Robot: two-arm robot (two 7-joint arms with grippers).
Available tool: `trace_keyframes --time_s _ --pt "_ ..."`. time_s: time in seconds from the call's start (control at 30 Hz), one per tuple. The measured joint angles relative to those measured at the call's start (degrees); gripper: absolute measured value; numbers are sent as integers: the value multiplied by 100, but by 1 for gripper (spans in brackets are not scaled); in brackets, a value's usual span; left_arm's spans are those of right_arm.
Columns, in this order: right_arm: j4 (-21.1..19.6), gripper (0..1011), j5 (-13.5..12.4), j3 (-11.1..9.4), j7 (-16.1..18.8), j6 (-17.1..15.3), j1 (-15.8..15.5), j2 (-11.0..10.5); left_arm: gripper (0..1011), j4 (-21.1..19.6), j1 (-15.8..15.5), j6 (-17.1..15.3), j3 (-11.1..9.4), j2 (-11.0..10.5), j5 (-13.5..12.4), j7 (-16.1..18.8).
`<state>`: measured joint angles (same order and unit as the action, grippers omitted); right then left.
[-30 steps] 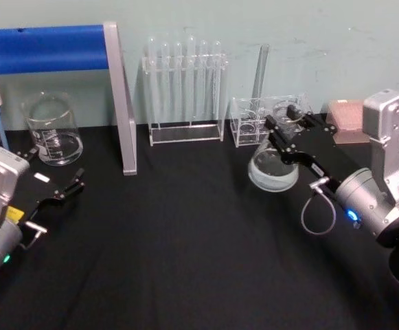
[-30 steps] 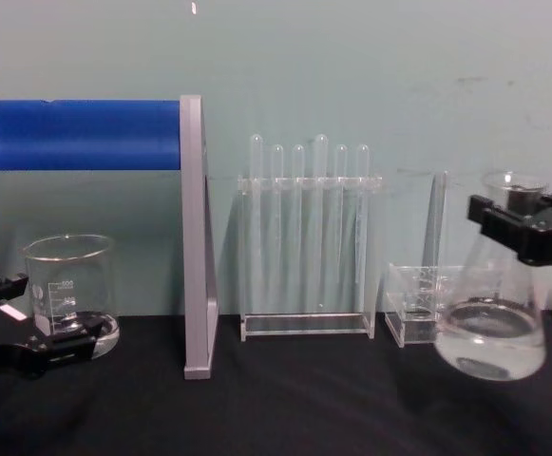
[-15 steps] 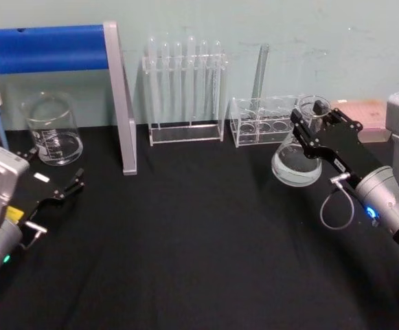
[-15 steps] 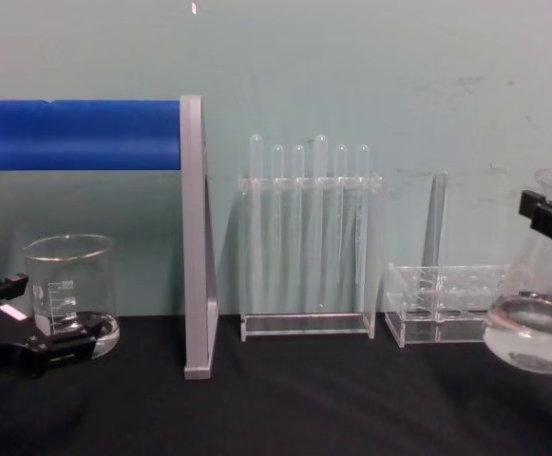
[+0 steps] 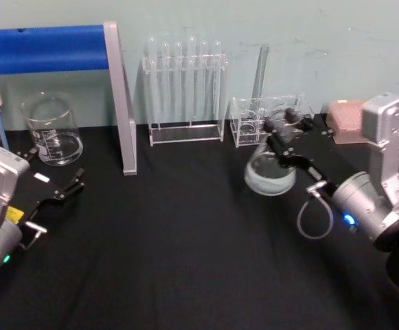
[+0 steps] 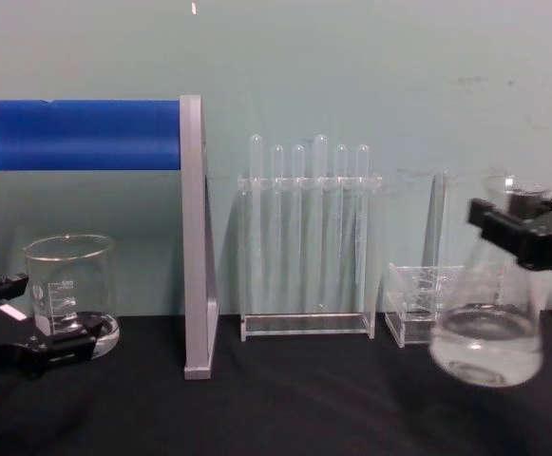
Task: Grasp the erlenmeyer flask with one hand, shake it three times, then place it back.
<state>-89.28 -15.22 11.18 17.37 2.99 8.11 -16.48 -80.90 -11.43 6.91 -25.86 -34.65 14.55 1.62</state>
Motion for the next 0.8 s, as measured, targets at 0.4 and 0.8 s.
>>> trace_keyframes --time_s 0.4,0.8 --pt "-80 453 -146 727 526 -56 80 71 1001 0 0 0 0 0 0 0" --pt "-181 456 -256 1259 803 -106 118 -45 1001 0 0 0 0 0 0 0"
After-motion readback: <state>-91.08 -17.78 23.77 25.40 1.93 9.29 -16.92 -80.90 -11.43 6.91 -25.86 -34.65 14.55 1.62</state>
